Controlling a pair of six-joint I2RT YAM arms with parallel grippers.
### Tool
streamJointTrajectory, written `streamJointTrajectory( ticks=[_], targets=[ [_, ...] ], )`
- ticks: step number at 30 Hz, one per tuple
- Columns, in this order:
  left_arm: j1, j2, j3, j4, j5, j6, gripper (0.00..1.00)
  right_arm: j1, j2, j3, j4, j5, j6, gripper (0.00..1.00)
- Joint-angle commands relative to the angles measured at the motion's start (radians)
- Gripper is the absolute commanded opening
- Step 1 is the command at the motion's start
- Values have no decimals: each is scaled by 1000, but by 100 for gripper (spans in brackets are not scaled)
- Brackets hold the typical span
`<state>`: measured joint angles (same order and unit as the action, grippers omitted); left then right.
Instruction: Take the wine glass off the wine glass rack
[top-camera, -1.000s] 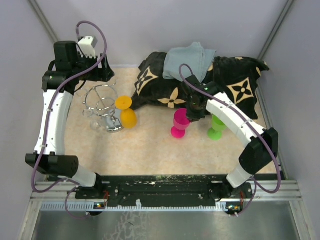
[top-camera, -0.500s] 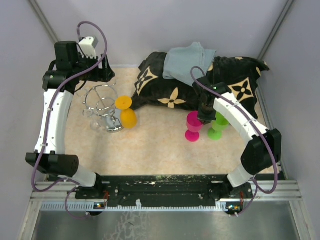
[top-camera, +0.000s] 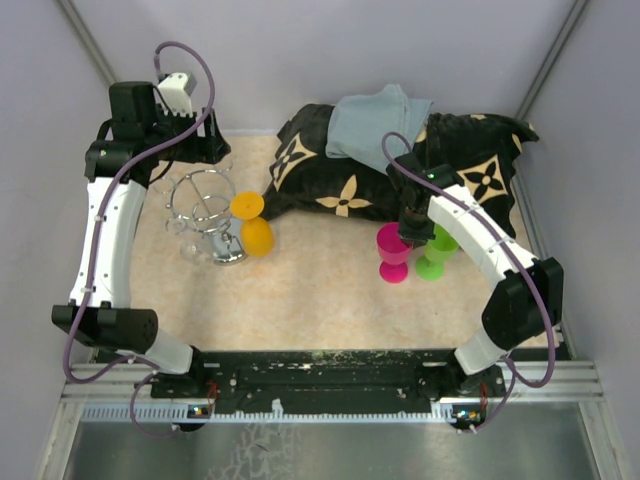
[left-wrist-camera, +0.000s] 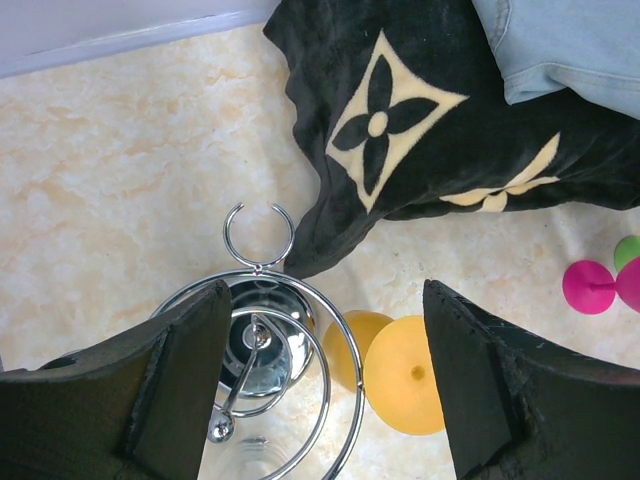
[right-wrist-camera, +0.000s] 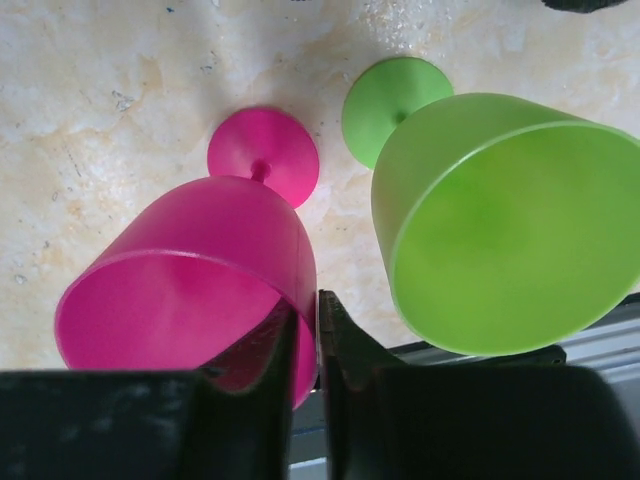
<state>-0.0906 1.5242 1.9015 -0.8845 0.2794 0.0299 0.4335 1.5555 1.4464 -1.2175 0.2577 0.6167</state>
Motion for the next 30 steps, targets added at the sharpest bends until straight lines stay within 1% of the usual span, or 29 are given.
streamJointTrajectory(
  ticks=[1, 2, 4, 8, 12, 17, 20, 21, 26, 30],
  targets=[
    [4, 7, 24, -13, 21, 3, 82, -6, -20, 25, 17, 23, -4, 22],
    [5, 8, 24, -13, 21, 2, 82, -6, -27, 37, 16, 20, -5, 29],
    [5, 8, 24, -14, 20, 2, 82, -6, -43, 65, 13, 15, -3, 38],
    [4, 10, 24, -17, 22, 0, 82, -6, -69, 141, -17, -7, -5, 48],
    [4, 13, 26, -17, 20, -9, 82, -6, -77, 246, -57, -38, -9, 53],
    [19, 0, 39, -13, -21, -29, 83, -6, -57, 472, -125, -66, -12, 54],
    [82, -11, 40, -24, -2, -64, 83, -5, -26, 585, -126, -126, -16, 54],
    [108, -15, 37, -31, 16, -77, 83, -1, -22, 594, -111, -149, -15, 54],
    [266, -74, -36, -26, 127, -150, 83, 46, -11, 517, 96, -289, 25, 55],
    [419, -116, -96, -21, 220, -210, 83, 122, 54, 480, 258, -395, 78, 55]
  ],
)
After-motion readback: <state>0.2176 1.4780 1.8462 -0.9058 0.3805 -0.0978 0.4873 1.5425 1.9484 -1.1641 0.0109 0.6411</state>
